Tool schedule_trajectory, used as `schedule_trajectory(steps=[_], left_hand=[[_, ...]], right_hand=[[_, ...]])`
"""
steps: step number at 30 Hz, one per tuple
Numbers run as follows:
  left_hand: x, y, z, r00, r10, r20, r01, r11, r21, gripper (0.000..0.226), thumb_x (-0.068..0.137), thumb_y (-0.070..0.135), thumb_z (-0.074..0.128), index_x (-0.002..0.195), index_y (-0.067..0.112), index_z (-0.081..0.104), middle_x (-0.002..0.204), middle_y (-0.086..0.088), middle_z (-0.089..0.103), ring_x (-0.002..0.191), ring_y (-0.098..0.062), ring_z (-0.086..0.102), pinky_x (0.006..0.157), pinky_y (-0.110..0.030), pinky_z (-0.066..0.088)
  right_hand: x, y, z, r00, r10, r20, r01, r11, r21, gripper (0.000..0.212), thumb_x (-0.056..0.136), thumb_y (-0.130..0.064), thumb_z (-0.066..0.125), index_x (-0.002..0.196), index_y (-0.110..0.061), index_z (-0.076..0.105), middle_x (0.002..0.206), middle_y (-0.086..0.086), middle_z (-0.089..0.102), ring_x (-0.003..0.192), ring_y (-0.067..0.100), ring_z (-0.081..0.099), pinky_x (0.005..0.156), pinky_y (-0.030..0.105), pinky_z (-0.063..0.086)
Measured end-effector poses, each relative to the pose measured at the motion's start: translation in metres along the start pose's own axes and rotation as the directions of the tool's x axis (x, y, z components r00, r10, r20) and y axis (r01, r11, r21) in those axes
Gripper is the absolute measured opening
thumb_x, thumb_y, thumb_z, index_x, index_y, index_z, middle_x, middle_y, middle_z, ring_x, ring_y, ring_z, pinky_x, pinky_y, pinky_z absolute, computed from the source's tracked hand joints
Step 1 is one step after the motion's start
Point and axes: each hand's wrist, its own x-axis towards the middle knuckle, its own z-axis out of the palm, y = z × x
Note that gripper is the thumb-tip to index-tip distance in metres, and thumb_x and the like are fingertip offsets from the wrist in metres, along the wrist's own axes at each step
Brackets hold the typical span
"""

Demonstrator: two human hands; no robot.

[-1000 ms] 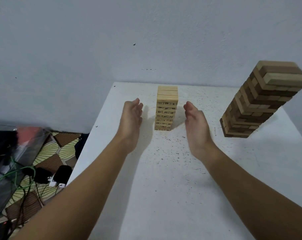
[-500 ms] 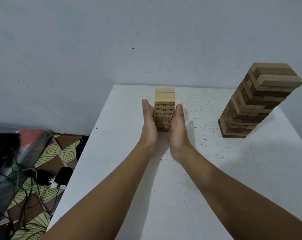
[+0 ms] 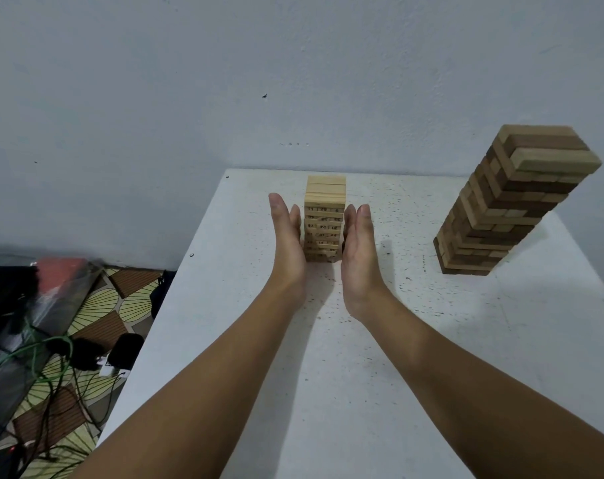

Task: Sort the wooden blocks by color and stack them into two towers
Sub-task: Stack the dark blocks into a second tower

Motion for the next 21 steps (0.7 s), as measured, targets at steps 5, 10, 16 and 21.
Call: schedule_trajectory(steps=[5,10,16,21], left_hand=[[-0.004,0.005,0.007,0.998,0.051,0.029,-0.051,0.998,0.022,0.098,0.096,0.08,0.003,0.133,0.018,0.067,0.122,0.001,0.076,0.114,-0.007,0.07,0.097,-0.025,0.046],[-0.007,0.003,0.011,0.996,0.076,0.046,-0.077,0.997,0.016,0.091,0.1,0.073,0.002,0.129,0.021,0.07,0.118,0.01,0.077,0.11,0.002,0.069,0.094,-0.02,0.042],[-0.005,0.004,0.009,0.996,0.065,0.063,-0.066,0.998,0.013,0.094,0.096,0.081,0.004,0.133,0.022,0.068,0.126,0.007,0.074,0.12,-0.003,0.065,0.111,-0.029,0.039],[-0.001,0.008,0.007,0.999,0.05,0.004,-0.05,0.999,-0.008,0.123,0.065,0.108,0.021,0.159,0.031,0.04,0.161,0.003,0.045,0.149,-0.015,0.041,0.126,-0.047,0.024]], right_hand=[[0.003,0.0,0.003,1.0,0.008,-0.024,-0.009,1.0,-0.021,0.063,0.11,-0.052,0.009,0.105,-0.042,0.071,0.106,-0.023,0.075,0.108,-0.009,0.065,0.096,0.015,0.043],[0.0,-0.005,0.008,1.0,-0.003,-0.017,0.002,0.999,-0.039,0.056,0.111,-0.048,0.01,0.105,-0.038,0.065,0.093,-0.029,0.074,0.092,-0.017,0.064,0.072,0.0,0.044],[0.0,-0.005,0.008,0.999,-0.012,-0.041,0.01,0.999,-0.048,0.057,0.111,-0.049,0.011,0.109,-0.037,0.067,0.102,-0.023,0.075,0.103,-0.009,0.066,0.08,0.006,0.047],[-0.002,-0.015,0.005,1.0,-0.017,-0.011,0.017,1.0,0.024,0.059,0.111,-0.046,0.007,0.105,-0.034,0.065,0.094,-0.026,0.076,0.096,-0.012,0.068,0.08,0.008,0.049]])
